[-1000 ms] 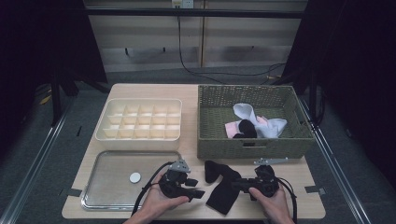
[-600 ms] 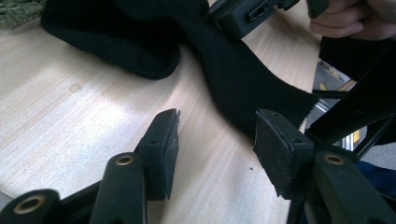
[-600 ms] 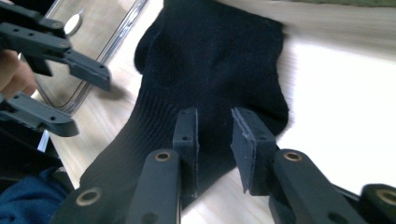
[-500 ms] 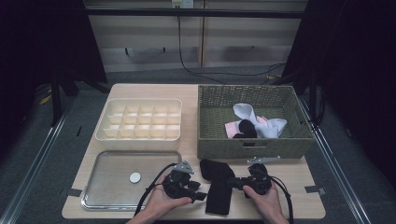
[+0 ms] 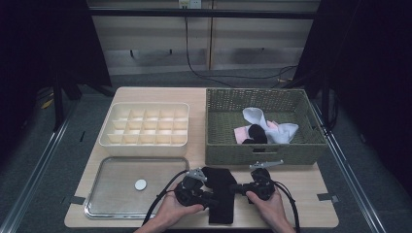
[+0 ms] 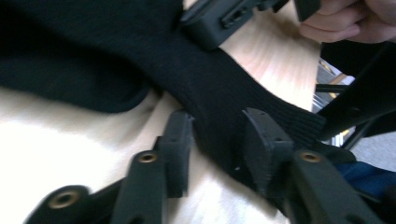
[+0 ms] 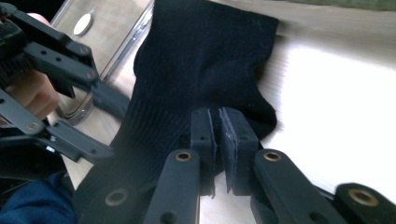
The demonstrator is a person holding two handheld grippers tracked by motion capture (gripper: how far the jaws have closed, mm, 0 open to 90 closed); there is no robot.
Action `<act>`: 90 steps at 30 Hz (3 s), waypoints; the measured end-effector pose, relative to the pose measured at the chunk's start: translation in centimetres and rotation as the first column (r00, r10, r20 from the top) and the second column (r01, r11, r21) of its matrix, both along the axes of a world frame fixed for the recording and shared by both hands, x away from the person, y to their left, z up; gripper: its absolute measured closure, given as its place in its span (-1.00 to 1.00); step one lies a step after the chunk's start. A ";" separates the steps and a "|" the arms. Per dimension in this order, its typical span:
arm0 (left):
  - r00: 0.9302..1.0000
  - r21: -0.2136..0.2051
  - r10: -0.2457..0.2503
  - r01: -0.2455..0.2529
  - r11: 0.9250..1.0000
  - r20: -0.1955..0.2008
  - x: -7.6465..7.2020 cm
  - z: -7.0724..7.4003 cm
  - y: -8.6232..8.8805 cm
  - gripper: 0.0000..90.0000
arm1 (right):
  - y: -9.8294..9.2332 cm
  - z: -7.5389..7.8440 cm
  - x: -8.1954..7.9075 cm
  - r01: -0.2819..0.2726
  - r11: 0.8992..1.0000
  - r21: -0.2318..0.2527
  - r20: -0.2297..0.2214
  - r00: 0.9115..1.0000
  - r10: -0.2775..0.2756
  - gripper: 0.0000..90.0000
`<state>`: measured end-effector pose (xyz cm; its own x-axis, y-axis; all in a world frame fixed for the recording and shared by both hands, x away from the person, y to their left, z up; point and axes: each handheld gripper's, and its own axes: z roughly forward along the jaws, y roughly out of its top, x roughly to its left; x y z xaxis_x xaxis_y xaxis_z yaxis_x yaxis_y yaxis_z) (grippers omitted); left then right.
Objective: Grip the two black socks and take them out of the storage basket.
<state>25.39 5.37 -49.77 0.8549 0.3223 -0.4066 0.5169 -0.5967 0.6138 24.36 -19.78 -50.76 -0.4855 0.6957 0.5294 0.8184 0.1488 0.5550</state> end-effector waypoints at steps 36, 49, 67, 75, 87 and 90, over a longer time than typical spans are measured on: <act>0.993 -0.173 0.103 -0.111 0.979 -0.054 1.9 3.3 -0.7 0.95 | 2.9 2.2 -3.1 -0.106 0.994 -0.012 0.092 0.990 0.107 -0.18; 0.991 -0.178 0.114 -0.126 0.976 -0.076 1.8 2.9 -1.5 0.94 | 3.6 1.6 -3.1 -0.114 0.994 0.001 0.088 0.990 0.113 0.75; 0.958 -0.101 0.287 -0.285 0.953 -0.003 2.1 2.4 3.2 0.20 | -0.1 3.9 -3.2 -0.080 0.994 0.073 0.117 0.991 0.071 0.96; 0.956 -0.068 0.284 -0.289 0.955 -0.078 2.7 0.4 2.5 0.05 | -0.9 4.0 -3.0 -0.071 0.994 0.077 0.115 0.991 0.062 0.96; 0.981 -0.086 0.188 -0.191 0.978 -0.051 2.9 0.4 1.5 0.99 | -1.4 4.4 -3.0 -0.073 0.993 0.093 0.123 0.991 0.061 0.96; 0.984 -0.108 0.172 -0.175 0.979 -0.036 2.6 1.6 2.3 1.00 | -2.1 4.8 -3.1 -0.065 0.993 0.097 0.122 0.991 0.053 0.96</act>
<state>28.03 7.72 -48.14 0.7784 0.4169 -0.4693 0.6234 -0.4255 0.6560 21.30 -21.84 -45.99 -0.5879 0.6100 0.5313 0.7370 0.1331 0.6627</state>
